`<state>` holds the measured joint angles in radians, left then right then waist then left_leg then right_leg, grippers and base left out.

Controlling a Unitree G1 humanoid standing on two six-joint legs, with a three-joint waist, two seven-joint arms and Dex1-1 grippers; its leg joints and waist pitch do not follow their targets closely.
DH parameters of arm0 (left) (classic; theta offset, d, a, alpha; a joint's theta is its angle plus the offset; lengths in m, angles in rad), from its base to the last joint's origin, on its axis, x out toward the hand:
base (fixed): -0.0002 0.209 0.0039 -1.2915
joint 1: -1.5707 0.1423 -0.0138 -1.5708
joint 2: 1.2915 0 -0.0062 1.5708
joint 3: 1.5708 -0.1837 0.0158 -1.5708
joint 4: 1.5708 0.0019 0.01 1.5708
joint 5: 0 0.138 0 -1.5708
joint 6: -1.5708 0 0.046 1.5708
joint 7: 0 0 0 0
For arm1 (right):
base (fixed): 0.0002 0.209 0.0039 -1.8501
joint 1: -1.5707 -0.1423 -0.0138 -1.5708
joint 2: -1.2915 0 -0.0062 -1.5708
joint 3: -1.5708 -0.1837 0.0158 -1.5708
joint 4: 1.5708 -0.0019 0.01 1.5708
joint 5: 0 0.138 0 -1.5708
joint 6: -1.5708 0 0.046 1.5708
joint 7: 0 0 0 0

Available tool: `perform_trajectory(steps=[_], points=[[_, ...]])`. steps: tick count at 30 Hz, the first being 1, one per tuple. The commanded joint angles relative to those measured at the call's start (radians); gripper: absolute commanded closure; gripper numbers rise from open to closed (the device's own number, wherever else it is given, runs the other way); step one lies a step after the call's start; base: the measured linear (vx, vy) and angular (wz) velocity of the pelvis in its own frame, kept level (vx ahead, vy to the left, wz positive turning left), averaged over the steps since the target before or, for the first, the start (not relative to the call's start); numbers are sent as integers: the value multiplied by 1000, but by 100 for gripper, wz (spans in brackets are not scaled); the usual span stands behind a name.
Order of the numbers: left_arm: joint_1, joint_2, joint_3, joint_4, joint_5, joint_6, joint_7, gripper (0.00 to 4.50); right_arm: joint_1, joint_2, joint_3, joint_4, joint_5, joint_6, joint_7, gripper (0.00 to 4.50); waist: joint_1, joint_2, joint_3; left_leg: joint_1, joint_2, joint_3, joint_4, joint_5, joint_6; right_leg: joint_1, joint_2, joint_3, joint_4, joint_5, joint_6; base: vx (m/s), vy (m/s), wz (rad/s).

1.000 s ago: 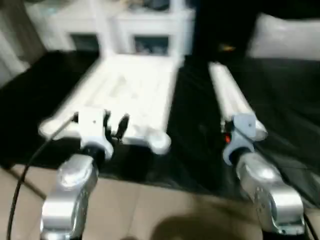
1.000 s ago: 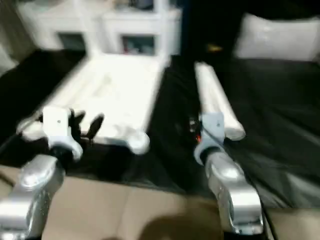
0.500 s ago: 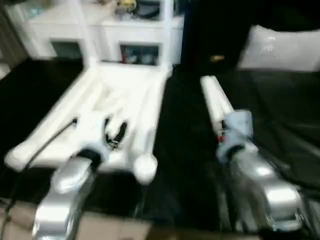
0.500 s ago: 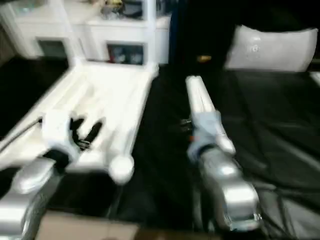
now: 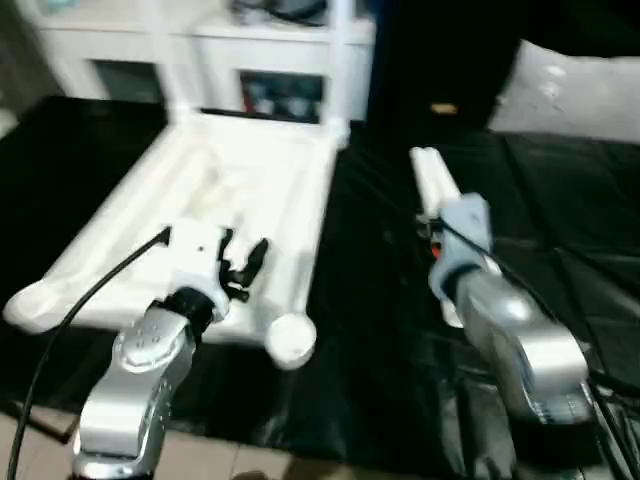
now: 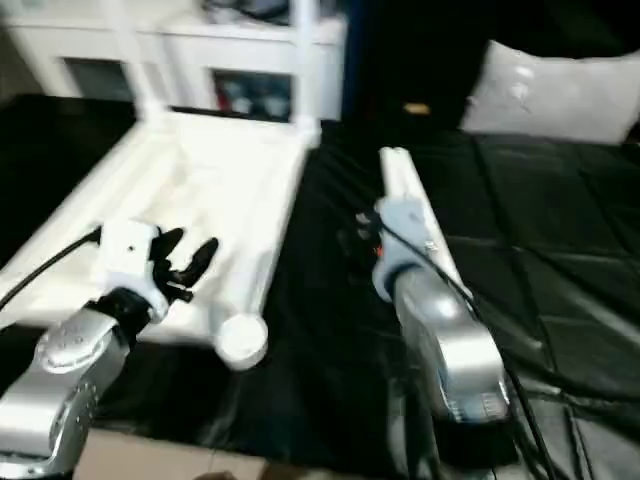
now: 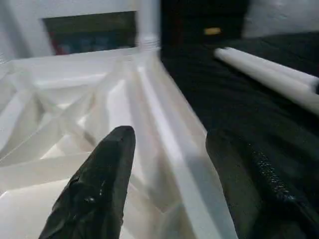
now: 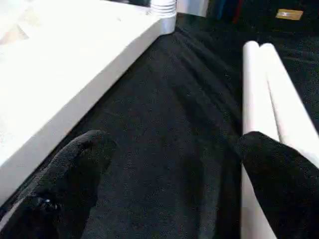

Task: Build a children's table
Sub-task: Rotate table base, then pick table leg

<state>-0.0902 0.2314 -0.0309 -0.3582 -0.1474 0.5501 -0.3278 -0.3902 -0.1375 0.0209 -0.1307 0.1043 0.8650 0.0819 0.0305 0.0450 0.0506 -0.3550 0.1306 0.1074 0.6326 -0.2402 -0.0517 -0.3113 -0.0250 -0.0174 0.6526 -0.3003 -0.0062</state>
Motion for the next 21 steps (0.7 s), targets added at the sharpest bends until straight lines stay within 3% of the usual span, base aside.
perform_trajectory(steps=[1, 2, 6, 8, 10, 11, 12, 13, 16, 17, 18, 19, 20, 21], points=[[-26, 35, -36, -19, -29, 60, -62, 177, -85, -8, -45, 115, -9, 64, -24, 0, -13, 8, -35, 20, 82, -27, -101, -223, -79, 16, -115, 53, -84, -76, -185, -93, 19, -6], [-27, 38, -38, -20, -29, 62, -66, 177, -95, -9, -48, 128, -10, 66, -25, 0, -15, 5, -34, 16, 82, -20, -99, -211, -73, 12, -113, 55, -90, -98, -188, -93, 19, -6], [-39, 50, -37, -33, -62, 90, -95, 138, -184, -25, -61, 231, -15, 58, -25, 0, -16, 6, -38, 11, 81, -9, -93, -165, -60, 4, -112, 57, -90, -72, -204, -49, 8, -1], [-43, 56, -42, -37, -59, 89, -96, 113, -216, -36, -61, 268, -23, 38, -30, 0, -15, 2, -43, 6, 80, -6, -89, -113, -42, 8, -112, 57, -88, -18, -208, 0, 0, 0], [-43, 58, -43, -40, -59, 89, -97, 100, -229, -38, -65, 278, -21, 31, -30, 0, -15, -3, -53, -3, 78, -2, -82, -24, -20, 16, -109, 56, -76, 120, -213, 0, 0, 0], [-39, 58, -45, -42, -51, 78, -92, 100, -227, -41, -58, 265, -21, -3, -17, 0, -13, -3, -56, -6, 77, -1, -80, 10, -11, 18, -107, 55, -73, 166, -212, 0, 0, 0], [-35, 47, -42, -38, -31, 74, -55, 100, -198, -74, 3, 208, -59, -63, 11, 0, -8, -3, -67, -11, 78, -1, -70, 88, 11, 22, -105, 53, -61, 292, -203, 0, 0, 0], [-34, 36, -34, -35, -32, 72, -41, 100, -184, -72, 6, 187, -43, -44, 33, 0, -5, -3, -69, -15, 76, 1, -65, 142, 32, 20, -97, 51, -52, 404, -193, 0, 0, 0], [-37, -5, -5, -17, -33, 18, -1, 100, -119, -30, -41, 89, 20, -6, 46, 0, 1, -2, -70, -19, 78, 1, -63, 151, 59, 15, -97, 49, -50, 453, -193, 0, 0, 0], [-67, -54, 33, 23, -18, 24, 82, 100, -48, -2, -43, -11, 41, -29, 43, 0, 9, -1, -66, -23, 77, 9, -61, 126, 91, 11, -111, 55, -55, 464, -188, 0, 0, 0], [-81, -75, 51, 39, -12, 36, 123, 100, -27, 10, -43, -39, 47, -30, 40, 0, 10, -9, -67, -29, 72, 14, -56, 101, 119, 15, -126, 64, -58, 468, -194, 0, 0, 0], [-98, -84, 54, 55, 4, 21, 147, 100, 1, 26, -46, -68, 55, -5, 27, 0, 22, 5, -74, -9, 76, 39, -25, 40, 103, 1, -138, 119, -80, 391, -185, 0, 0, 0], [-104, -82, 48, 59, 10, 9, 146, 100, 10, 31, -47, -74, 56, 2, 22, 0, 34, -15, -65, -16, 68, 47, -10, -25, 66, 4, -136, 157, -99, 297, -170, 0, 0, 0], [-115, -77, 36, 66, 27, -4, 150, 100, 30, 36, -42, -85, 53, 2, 15, 0, 63, -28, -55, -51, 57, 31, 26, -90, 17, 33, -164, 225, -127, 128, -144, -19, 70, -35]])
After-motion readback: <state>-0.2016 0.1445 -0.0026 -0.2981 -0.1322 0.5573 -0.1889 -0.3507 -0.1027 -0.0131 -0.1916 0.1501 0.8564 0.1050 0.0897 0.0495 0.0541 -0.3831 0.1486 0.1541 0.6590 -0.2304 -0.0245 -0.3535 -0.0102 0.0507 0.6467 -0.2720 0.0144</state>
